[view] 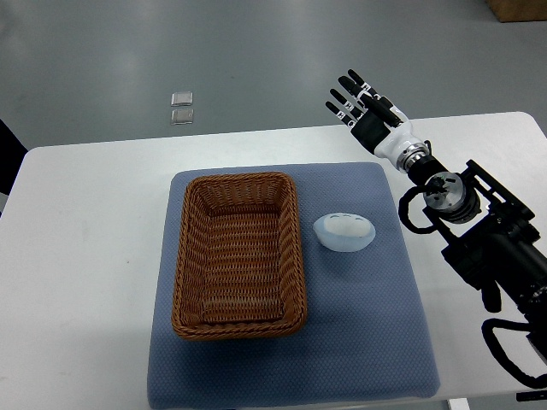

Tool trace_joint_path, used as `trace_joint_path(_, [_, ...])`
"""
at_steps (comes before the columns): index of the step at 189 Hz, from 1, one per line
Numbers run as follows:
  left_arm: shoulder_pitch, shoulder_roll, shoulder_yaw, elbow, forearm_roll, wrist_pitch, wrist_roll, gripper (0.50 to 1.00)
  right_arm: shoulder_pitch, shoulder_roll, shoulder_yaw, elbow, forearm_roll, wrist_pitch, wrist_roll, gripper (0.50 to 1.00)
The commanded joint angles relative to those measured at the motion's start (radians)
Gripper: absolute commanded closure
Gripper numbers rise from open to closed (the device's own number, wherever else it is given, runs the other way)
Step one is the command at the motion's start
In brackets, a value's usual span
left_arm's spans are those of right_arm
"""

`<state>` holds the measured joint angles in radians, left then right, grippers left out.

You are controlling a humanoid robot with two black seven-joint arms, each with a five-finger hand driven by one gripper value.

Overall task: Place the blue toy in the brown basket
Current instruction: 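Raise the right hand and swing it over the white-blue toy, then lower the right hand onto the white-blue toy and close fingers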

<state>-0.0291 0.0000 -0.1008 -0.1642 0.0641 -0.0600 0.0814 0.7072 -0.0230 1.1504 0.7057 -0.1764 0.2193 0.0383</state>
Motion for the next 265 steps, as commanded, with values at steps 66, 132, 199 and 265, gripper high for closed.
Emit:
trace_joint_path(66, [0.002,0.000,-0.007,-0.001,-0.001,0.002,0.000,0.500,0.055,-0.057,-0.041,0.046,-0.077,0.037,-0.054,0.591])
trace_joint_path(132, [0.000,0.000,-0.002,-0.001,-0.001,0.000,0.000,0.500,0.430,-0.347,-0.580,0.130,-0.307,0.138,-0.192,0.591])
trace_joint_path(199, [0.000,0.000,0.007,-0.005,0.000,-0.001,0.000,0.500,0.968,-0.508,-1.270,0.471,-0.526,0.238,-0.365,0.591])
trace_joint_path(265, [-0.002,0.000,0.000,-0.003,0.000,-0.001,0.000,0.500,1.138,-0.591,-1.422,0.759,-0.362,0.268,-0.477,0.589])
